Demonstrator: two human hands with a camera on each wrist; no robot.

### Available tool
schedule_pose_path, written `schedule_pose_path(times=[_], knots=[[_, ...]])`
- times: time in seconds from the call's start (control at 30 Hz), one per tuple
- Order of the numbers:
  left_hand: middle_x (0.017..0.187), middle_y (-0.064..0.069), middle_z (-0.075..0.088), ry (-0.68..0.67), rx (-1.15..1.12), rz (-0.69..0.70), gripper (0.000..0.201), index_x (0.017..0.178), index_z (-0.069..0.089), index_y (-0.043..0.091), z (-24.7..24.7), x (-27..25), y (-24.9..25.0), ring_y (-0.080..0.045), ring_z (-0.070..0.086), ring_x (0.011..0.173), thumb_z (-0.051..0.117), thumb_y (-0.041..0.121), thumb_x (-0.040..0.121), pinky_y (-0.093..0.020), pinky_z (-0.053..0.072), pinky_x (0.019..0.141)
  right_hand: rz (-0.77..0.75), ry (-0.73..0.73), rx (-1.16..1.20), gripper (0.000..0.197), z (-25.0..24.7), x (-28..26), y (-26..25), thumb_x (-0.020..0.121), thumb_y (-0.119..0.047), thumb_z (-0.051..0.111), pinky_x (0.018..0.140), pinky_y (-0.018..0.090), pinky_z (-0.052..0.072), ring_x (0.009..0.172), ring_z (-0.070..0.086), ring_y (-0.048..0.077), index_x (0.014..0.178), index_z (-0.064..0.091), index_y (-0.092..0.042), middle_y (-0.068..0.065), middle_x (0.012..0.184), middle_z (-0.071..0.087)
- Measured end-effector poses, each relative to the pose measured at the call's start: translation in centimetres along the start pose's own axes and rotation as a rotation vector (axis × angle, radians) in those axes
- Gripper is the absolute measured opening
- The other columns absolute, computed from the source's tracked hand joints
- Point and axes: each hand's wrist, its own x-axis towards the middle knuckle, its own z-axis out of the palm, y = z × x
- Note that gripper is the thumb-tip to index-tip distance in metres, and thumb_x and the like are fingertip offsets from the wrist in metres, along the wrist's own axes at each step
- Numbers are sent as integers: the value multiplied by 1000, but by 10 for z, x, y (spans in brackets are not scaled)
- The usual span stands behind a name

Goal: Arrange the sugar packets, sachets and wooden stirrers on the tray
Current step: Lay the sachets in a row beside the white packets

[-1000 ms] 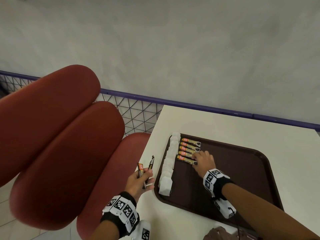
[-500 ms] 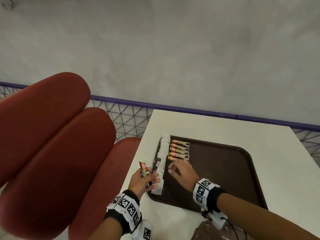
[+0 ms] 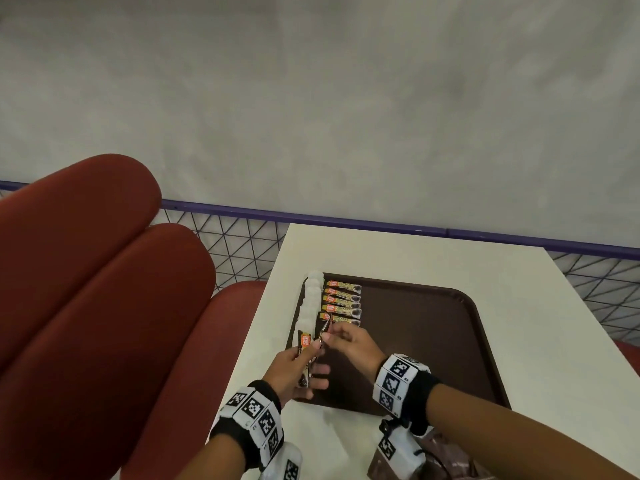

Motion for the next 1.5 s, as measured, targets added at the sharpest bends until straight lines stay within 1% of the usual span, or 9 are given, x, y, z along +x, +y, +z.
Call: schedule_pose_path(times=[0.13,0.27,0.37,0.57,0.73,0.87,1.03,1.27,1.5], knots=[[92,-16,66,76,12,-1,34,114,57,9,-6,2,-1,-22,68,60,53,36,93,-22,45,43,11,27,8,7,-2,-1,-5,92,-11,53,58,3,42,70,57,8,99,51,-9,0,79,60],[87,-10,66,157,45,38,33,114,59,9,-15,5,3,-18,57,57,54,35,93,-20,37,42,-38,23,-102,24,-3,-2,-6,93,-10,51,64,5,44,75,55,5,116,55,-2,-1,87,60],[79,-5,56,183,9,88,32,111,60,8,-14,5,6,-13,44,53,54,34,93,-17,31,38,-90,-32,-241,29,-4,-4,-5,93,-15,54,65,11,45,80,53,10,121,58,-9,13,97,60],[75,-3,48,180,39,136,22,88,58,12,-5,9,9,-10,35,53,57,34,91,-16,27,38,-229,-112,-542,29,-8,0,2,92,-27,54,73,22,31,76,38,2,120,62,-22,1,86,49],[72,-4,53,181,14,136,11,94,60,10,-7,13,4,-11,39,52,55,20,93,-16,29,39,-147,-81,-452,30,-13,-4,6,82,-16,67,77,11,38,87,48,3,108,55,-25,-8,96,51],[75,-6,58,195,-21,109,15,99,60,9,-7,19,1,-12,42,54,52,22,95,-17,32,42,-158,-7,-603,19,-24,3,14,81,-21,68,76,8,33,92,41,5,94,56,-29,-9,97,49],[72,-6,48,271,-157,31,25,103,51,7,-15,26,0,-13,39,53,42,30,99,-19,32,40,-68,188,-817,24,-41,26,25,81,-28,67,92,28,35,109,40,17,104,64,-21,-2,108,53],[63,1,23,301,-122,17,45,113,50,12,-42,25,-4,-10,24,52,28,48,99,-22,22,45,11,186,-1034,27,-37,53,38,84,-35,62,97,31,31,117,39,18,110,60,-28,-3,121,52],[61,1,34,348,-183,-12,28,106,56,14,-56,29,-9,-9,28,49,33,29,101,-18,25,37,31,181,-1140,29,-28,64,47,85,-36,61,99,30,30,119,38,19,112,57,-29,-3,125,48]])
